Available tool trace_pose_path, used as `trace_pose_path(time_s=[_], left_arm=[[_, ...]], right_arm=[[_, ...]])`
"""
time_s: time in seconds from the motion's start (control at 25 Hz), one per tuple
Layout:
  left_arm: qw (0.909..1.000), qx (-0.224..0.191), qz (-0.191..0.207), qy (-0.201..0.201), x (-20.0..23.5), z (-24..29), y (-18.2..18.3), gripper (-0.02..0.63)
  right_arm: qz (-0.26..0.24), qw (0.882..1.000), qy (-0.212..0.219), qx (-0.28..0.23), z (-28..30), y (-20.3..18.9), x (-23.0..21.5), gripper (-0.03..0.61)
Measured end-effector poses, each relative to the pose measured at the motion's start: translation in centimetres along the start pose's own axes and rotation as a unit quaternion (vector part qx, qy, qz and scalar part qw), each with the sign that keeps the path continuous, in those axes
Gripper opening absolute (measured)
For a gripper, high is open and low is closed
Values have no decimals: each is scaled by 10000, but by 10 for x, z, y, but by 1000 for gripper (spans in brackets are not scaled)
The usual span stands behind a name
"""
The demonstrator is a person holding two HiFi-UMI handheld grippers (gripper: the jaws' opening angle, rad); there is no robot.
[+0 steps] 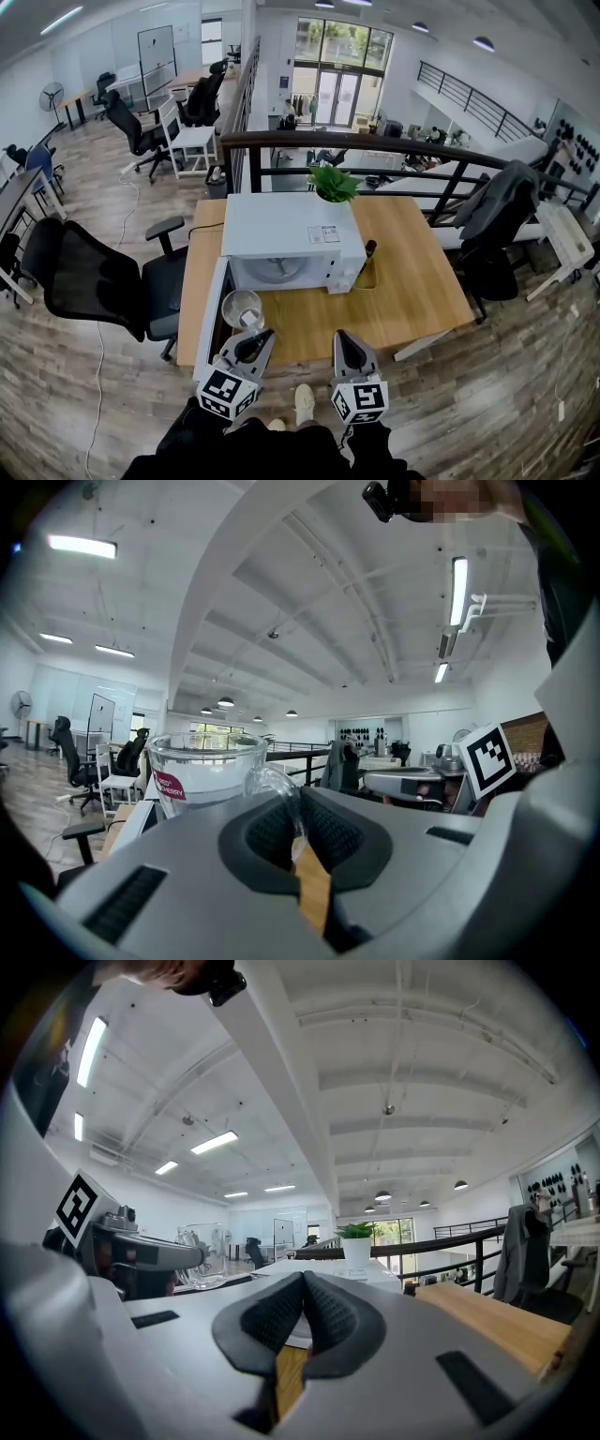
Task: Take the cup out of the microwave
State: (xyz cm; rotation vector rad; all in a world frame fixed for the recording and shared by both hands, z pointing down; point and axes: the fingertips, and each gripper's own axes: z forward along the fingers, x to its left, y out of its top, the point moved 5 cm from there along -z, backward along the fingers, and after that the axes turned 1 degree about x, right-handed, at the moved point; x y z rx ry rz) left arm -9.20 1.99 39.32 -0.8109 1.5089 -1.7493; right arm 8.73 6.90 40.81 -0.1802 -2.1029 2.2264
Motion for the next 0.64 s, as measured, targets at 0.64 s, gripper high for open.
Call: trace_pose_path(time_s=[0.64], left_arm=[[10000,-8,-69,-4,4,4,-2,25]], right_arm=[[-40,10000,5,38,7,1,-1,15]])
